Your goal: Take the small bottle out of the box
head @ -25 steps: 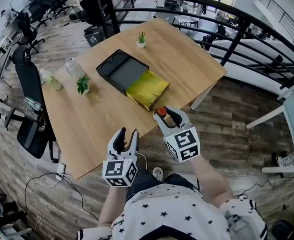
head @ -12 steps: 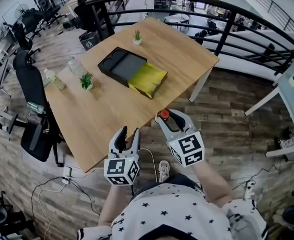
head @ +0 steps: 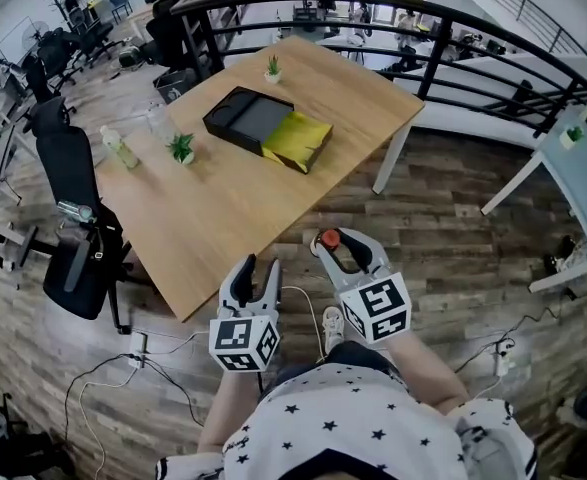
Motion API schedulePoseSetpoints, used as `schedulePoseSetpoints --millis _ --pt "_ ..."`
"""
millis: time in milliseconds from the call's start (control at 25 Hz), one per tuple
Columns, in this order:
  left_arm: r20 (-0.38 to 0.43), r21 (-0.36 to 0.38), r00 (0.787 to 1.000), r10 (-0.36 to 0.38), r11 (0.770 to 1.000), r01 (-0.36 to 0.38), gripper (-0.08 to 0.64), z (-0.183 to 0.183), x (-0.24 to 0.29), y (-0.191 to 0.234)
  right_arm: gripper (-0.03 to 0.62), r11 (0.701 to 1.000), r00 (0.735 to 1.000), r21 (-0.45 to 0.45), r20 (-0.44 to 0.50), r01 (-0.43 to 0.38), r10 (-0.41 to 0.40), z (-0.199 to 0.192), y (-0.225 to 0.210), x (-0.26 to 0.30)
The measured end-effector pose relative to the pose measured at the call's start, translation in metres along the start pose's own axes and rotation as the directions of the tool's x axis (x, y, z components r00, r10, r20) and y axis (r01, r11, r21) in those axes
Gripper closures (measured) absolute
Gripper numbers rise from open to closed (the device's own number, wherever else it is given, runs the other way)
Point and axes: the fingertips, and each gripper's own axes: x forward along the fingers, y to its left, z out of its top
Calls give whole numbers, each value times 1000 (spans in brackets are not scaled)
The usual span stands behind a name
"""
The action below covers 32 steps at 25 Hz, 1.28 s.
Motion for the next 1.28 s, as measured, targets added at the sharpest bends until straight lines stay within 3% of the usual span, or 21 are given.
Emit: schedulePoseSetpoints --millis 520,1280 --pt "9 -20 1000 -11 1000 11 388 -12 -61 -3 449 1000 1000 3 16 -2 2 -4 57 -42" --pt "9 -10 1000 -28 1000 29 388 -9 -55 -7 451 1000 1000 -19 23 -1 1 -1 52 -39"
